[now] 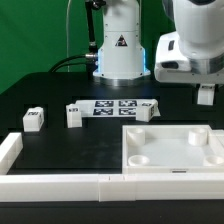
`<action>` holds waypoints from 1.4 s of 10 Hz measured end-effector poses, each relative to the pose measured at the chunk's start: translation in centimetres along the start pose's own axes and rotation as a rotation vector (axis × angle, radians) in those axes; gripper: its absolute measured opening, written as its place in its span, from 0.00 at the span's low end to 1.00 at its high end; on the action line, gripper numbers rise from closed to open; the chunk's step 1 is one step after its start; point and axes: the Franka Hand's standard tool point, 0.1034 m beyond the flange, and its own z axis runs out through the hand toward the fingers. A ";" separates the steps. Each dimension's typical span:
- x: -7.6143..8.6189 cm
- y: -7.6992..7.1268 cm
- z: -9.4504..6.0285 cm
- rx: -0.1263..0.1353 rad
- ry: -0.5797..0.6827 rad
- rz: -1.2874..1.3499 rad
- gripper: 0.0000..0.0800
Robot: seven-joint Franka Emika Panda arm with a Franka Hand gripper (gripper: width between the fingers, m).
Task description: Assemble one leg
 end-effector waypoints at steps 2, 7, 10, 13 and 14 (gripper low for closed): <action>0.5 -0.3 -0.5 0.011 0.058 -0.007 0.36; 3.8 0.3 -1.7 0.022 0.387 -0.084 0.36; 5.0 -0.1 -5.4 0.031 0.671 -0.150 0.36; 5.0 -2.0 -7.9 0.082 0.932 -0.204 0.36; 4.8 -2.4 -7.6 0.111 1.044 -0.225 0.36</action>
Offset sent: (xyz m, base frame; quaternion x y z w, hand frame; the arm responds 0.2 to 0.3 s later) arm 0.0000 0.0000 0.0000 0.0000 0.1790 0.0000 0.9838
